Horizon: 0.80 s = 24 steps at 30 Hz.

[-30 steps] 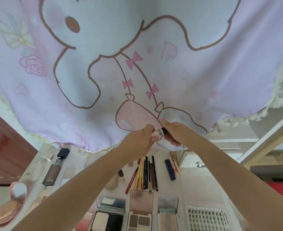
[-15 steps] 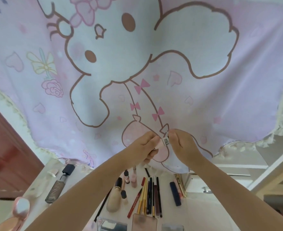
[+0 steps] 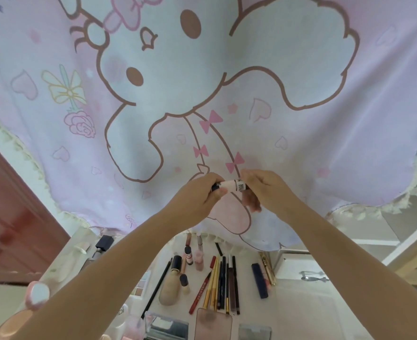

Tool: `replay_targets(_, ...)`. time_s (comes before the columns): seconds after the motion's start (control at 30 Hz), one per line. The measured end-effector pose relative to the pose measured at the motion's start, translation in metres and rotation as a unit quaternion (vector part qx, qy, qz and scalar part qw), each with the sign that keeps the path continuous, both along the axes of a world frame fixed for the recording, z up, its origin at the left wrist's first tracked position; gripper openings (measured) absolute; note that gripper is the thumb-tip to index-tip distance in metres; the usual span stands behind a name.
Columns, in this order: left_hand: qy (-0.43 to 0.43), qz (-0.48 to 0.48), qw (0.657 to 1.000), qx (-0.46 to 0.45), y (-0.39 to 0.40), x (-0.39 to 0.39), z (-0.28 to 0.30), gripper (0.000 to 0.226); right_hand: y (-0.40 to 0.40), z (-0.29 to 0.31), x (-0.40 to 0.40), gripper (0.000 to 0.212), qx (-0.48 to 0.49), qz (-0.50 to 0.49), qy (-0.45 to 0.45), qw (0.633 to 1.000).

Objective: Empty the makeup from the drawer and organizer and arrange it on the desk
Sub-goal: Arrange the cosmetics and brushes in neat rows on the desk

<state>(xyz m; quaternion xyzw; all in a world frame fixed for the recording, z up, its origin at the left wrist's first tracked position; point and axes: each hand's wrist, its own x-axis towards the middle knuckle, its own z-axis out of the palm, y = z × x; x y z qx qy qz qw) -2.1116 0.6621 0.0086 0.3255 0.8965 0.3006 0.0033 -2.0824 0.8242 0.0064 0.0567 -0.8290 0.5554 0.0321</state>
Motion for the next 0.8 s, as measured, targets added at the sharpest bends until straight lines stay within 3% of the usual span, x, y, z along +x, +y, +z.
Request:
replay_targets(0.13, -0.010, 0.022, 0.999, 0.024, -0.003, -0.005, -0.001, 0.024, 0.003, -0.002, -0.003, 0.024, -0.038, 0.002, 0.064, 0.997)
replay_targets(0.3, -0.015, 0.025, 0.998, 0.051, -0.005, -0.005, -0.005, 0.024, 0.005, -0.001, -0.004, 0.014, -0.093, 0.016, 0.006, 0.996)
replay_targets(0.5, -0.027, 0.029, 0.998, 0.049, -0.005, -0.008, -0.019, 0.020, 0.004, -0.012, -0.001, 0.018, -0.116, -0.004, 0.013, 0.993)
replay_targets(0.67, -0.094, 0.041, 0.992, 0.072, -0.015, -0.006, -0.037, 0.017, 0.005, -0.027, -0.004, 0.018, -0.102, -0.003, -0.008, 0.995)
replay_targets(0.8, -0.149, 0.049, 0.986, 0.053, -0.026, -0.002, -0.063, 0.009, -0.002, -0.048, -0.005, 0.018, -0.034, 0.011, -0.039, 0.999)
